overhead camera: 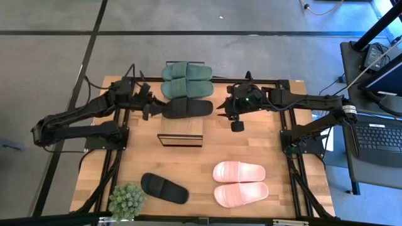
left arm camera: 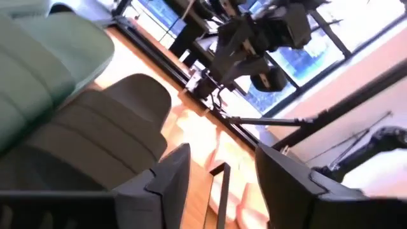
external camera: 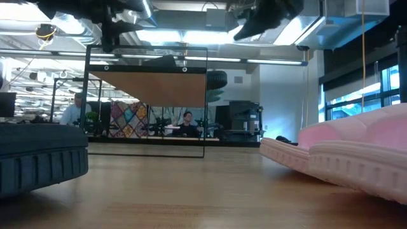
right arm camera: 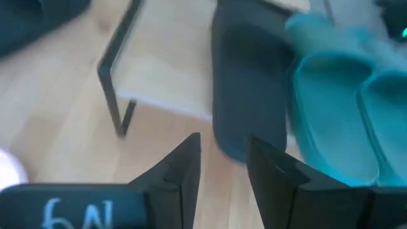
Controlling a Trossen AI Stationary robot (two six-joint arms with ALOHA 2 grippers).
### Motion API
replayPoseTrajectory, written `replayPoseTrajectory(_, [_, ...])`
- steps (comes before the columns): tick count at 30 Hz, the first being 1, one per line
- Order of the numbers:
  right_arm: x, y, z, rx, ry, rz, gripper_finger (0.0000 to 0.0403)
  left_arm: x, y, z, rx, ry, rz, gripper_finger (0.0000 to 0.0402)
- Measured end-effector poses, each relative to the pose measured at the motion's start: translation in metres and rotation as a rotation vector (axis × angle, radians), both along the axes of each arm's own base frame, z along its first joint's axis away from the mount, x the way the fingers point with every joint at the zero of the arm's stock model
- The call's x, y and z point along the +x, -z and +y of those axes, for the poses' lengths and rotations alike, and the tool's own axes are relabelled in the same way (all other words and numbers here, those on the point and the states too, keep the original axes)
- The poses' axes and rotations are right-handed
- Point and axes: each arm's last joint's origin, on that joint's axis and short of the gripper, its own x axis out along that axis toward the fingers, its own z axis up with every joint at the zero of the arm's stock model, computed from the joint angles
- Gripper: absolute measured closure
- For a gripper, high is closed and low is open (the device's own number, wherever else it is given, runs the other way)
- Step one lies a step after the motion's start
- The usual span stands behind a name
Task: Pick and place slides into the shelf
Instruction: Put the right black slipper on the shelf
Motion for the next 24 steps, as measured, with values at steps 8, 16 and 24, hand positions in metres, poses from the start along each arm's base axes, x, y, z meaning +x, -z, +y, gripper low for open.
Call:
replayPoseTrajectory(8, [0.027,0.001,0.003,0.093,-0.179,-0.176,0.0278,0.001,0.0,-0.003,0.163,0.045,0.005,0.0233])
replayPoseTrajectory(16, [0.068,0.031,0.001,0.118,-0.198,-0.167,0.0278,0.001,0.0,-0.004,0.202,0.056,0.004,0.0233])
replayPoseTrajectory(24, [0.124,0.046,0.011,0.088,-0.263,-0.145,0.0278,0.002,0.0,-0.006,0.202,0.07,0.004,0.0233])
